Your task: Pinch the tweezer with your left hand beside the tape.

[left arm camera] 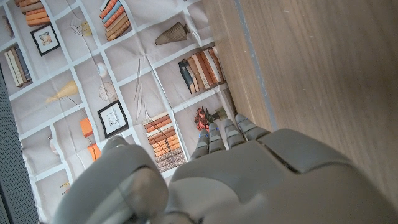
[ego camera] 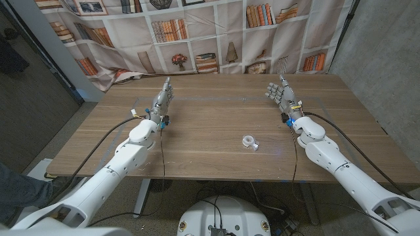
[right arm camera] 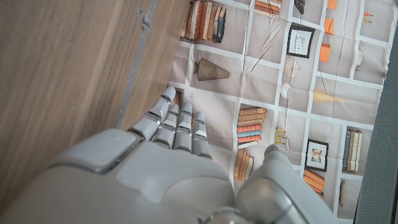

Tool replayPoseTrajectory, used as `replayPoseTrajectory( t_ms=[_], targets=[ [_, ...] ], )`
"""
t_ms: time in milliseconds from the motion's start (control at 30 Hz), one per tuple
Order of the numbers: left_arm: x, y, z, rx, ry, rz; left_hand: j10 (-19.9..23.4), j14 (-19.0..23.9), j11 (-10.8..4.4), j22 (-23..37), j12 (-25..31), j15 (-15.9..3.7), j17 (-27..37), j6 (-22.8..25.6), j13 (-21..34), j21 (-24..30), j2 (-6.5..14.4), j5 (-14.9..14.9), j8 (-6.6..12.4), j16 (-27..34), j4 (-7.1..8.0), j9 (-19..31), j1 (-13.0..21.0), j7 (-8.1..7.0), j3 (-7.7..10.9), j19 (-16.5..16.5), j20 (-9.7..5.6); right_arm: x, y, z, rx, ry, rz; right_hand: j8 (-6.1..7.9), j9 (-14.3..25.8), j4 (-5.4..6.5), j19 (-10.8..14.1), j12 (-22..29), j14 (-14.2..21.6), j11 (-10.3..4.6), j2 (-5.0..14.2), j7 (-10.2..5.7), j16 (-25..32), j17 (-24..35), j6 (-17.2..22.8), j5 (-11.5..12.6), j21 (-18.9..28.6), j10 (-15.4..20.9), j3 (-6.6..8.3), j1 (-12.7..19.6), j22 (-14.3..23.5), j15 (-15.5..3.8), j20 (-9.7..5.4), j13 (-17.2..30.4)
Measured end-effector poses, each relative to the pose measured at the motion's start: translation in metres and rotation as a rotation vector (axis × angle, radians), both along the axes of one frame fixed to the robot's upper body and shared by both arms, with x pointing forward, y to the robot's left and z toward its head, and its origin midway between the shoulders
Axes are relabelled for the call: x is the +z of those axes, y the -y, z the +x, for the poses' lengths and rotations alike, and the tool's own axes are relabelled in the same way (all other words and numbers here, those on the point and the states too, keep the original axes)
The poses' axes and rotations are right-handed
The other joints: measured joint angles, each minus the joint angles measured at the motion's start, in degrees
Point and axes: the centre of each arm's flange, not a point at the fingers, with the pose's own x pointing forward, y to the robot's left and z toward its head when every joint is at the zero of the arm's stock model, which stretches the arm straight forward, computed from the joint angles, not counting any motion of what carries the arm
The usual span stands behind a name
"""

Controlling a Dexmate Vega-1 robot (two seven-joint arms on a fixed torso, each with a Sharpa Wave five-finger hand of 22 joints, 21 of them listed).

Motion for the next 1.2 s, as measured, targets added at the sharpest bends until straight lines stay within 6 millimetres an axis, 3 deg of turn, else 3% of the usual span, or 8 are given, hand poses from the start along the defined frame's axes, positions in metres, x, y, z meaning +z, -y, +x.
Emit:
replayPoseTrajectory(
  t_ms=[333, 867, 1200],
  targets=[
    [0.006, -0.009, -0.004, 0.035, 0.0, 0.067, 2.7, 2.4, -0.23, 0.0, 0.5, -0.28, 0.0, 2.4, 0.0, 0.0, 0.1, -0.9, 0.46, 0.0, -1.41, 0.0, 2.8, -0.19, 0.47, 1.4, -0.93, 0.001, -0.001, -0.005, -0.025, -0.003, -0.01, 0.0, 0.0, -0.23, 0.2, 0.0, 0.3, 0.29, 0.3, 0.21, 0.0, 0.0, 0.2, 0.0, 0.0, 0.3, 0.23, 0.3, 0.0, 0.18, 0.2, 0.0],
    [0.015, -0.038, -0.005, 0.069, 0.042, 0.203, 5.1, 5.1, -0.62, 0.0, 0.7, -0.53, 0.0, 4.8, 0.3, 0.5, -0.6, -1.8, 0.7, 0.0, -2.67, 0.0, 4.7, 0.1, 0.15, 3.8, -0.48, -0.002, -0.011, -0.02, -0.063, 0.007, -0.026, 0.0, 0.0, -0.48, 0.2, 0.0, 0.2, 0.3, 0.52, 0.02, -0.2, 0.0, 0.4, 0.0, 0.0, 0.3, 0.47, 0.5, 0.0, 0.16, 0.21, 0.0],
    [0.026, -0.049, -0.016, 0.158, 0.067, 0.276, 7.2, 6.6, -1.25, 0.0, 0.9, -1.42, 0.0, 6.6, 0.3, 0.5, -0.9, -2.2, 0.88, 0.0, -3.65, 0.0, 6.5, -0.88, 0.12, 4.8, -0.16, 0.0, -0.005, -0.027, -0.089, 0.02, -0.017, 0.0, 0.0, -0.48, 0.2, 0.0, 0.2, 0.3, 0.52, -0.21, -0.2, 0.0, 0.6, 0.0, -0.3, 0.3, 0.47, 0.5, 0.0, 0.15, 0.19, 0.0]
  ],
)
